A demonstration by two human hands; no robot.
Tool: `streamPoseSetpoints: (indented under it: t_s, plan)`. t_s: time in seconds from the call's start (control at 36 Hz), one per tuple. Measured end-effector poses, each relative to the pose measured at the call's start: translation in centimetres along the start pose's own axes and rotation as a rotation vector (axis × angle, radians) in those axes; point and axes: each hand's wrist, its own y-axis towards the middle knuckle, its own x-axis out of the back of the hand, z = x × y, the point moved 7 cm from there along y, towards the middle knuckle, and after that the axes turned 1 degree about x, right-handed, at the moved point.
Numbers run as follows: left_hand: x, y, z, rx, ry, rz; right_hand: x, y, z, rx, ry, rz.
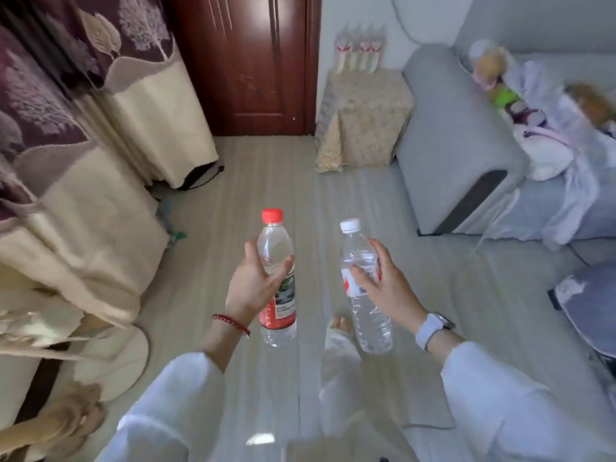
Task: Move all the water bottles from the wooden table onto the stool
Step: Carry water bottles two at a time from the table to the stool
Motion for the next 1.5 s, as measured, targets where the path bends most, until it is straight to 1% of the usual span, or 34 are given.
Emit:
streamPoseSetpoints:
  t_s: [0.08, 0.19, 0.31, 0.42, 0.53, 0.61, 0.81, 0.92, 1.08, 1.22, 1.36, 1.42, 1.5]
  plan:
    - [-3.0, 7.0, -2.9, -0.021, -0.005, 0.038, 2.6, 7.1, -1.8, -0.022, 0.02, -0.031]
    - [-6.0, 16.7, -6.7, 0.003, -0.009, 0.061, 6.3, 17.0, -2.8, -0.026, 0.023, -0.063]
    - [-7.6, 26.1, -10.7, 0.004, -0.038, 0.058, 10.1, 26.4, -2.7, -0.026, 0.018, -0.105]
    - [-8.5, 34.5, -13.4, -0.009, -0.075, 0.046, 12.3, 34.8, -2.9, -0.021, 0.01, -0.138]
    - [-9.6, 43.4, -15.4, -0.008, -0.069, 0.034, 13.3, 43.8, -3.1, -0.007, 0.075, -0.079]
    - [-10.7, 50.5, -16.4, -0.002, -0.1, 0.038, 14.2, 50.7, -3.0, 0.003, 0.074, -0.075]
    - [-13.6, 68.3, -20.0, -0.027, -0.151, 0.087, 15.9, 68.6, -2.7, -0.015, 0.14, -0.022]
    - [-15.2, 77.5, -23.1, -0.029, -0.188, 0.125, 18.0, 77.5, -3.0, -0.038, 0.191, -0.052]
    - [-18.8, 88.5, -26.8, -0.036, -0.235, 0.154, 20.9, 88.5, -5.1, -0.103, 0.188, -0.081]
    - [-23.7, 96.9, -28.3, 0.006, -0.214, 0.189, 22.4, 98.2, -8.7, -0.135, 0.145, -0.013]
    - [-28.4, 104.6, -28.2, 0.078, -0.141, 0.144, 23.7, 107.4, -13.6, -0.199, 0.051, 0.037]
    - [-30.4, 107.3, -27.9, 0.091, -0.125, 0.154, 23.7, 110.7, -15.2, -0.19, 0.021, 0.08]
    - [-33.1, 111.3, -27.6, 0.056, -0.107, 0.154, 23.5, 115.4, -16.8, -0.131, -0.02, 0.124]
